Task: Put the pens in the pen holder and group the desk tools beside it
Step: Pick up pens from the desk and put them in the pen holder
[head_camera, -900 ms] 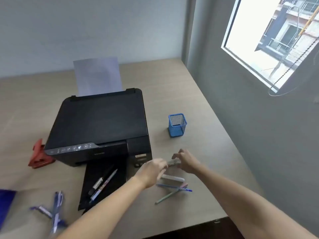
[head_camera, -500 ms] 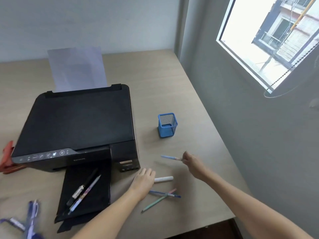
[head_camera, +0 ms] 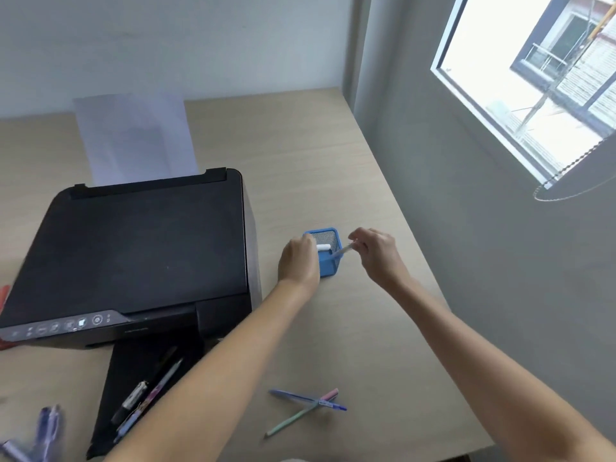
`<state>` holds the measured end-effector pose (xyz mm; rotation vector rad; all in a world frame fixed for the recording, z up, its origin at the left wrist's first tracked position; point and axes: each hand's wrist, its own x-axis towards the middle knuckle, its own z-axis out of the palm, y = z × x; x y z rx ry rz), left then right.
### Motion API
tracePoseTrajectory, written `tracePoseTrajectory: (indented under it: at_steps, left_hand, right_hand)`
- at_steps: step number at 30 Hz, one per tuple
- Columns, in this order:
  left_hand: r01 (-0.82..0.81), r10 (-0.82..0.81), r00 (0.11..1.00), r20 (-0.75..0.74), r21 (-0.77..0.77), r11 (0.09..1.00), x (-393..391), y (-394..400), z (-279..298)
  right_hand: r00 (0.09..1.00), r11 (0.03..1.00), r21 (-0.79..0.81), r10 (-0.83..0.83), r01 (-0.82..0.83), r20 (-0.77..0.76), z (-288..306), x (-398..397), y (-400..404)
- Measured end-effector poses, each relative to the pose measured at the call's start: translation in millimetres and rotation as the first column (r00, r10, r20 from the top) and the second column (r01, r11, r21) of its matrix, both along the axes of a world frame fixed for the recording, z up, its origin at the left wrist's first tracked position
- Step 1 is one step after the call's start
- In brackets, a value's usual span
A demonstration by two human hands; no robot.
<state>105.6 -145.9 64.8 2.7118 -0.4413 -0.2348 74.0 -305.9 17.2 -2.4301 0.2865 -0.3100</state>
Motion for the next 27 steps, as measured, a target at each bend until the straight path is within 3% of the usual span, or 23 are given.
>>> tracePoseTrajectory:
  at_steps: [3, 8, 11, 13, 15, 17, 20, 27]
  left_hand:
    - [0.060, -0.053, 0.996, -0.077, 0.096, 0.994, 9, -13, -4]
    - [0.116, -0.112, 0.993, -0.040, 0.117, 0.986, 8, -6, -28]
    - [0.151, -0.148, 0.984, 0.102, -0.021, 0.988, -17, 23, -33]
    - [0.213, -0.202, 0.974, 0.098, -0.121, 0.969, -51, 55, -34]
    - [0.254, -0.258, 0.965, -0.040, -0.092, 0.963, -87, 92, -44]
    - [0.269, -0.247, 0.927, -0.283, 0.043, 0.962, -115, 126, -65]
    - [0.378, -0.253, 0.852, -0.458, 0.205, 0.903, -141, 147, -92]
    - [0.519, -0.373, 0.832, -0.411, 0.337, 0.785, -155, 141, -104]
  right_hand:
    - [1.000, 1.000, 0.023, 0.011, -0.011, 0.023, -3, 0, 10]
    - [0.996, 0.994, 0.098, -0.051, 0.043, 0.074, -19, -51, 32]
    - [0.981, 0.981, 0.066, 0.185, -0.181, -0.057, -44, -98, 49]
    - [0.879, 0.914, 0.123, 0.406, -0.387, -0.250, -58, -126, 60]
    - [0.742, 0.839, 0.131, 0.532, -0.529, -0.407, -70, -145, 69]
    - [0.674, 0.789, 0.035, 0.546, -0.613, -0.497, -80, -157, 80]
    - [0.678, 0.780, -0.020, 0.530, -0.625, -0.510, -86, -164, 91]
    - [0.774, 0.883, 0.051, 0.435, -0.466, -0.461, -79, -158, 82]
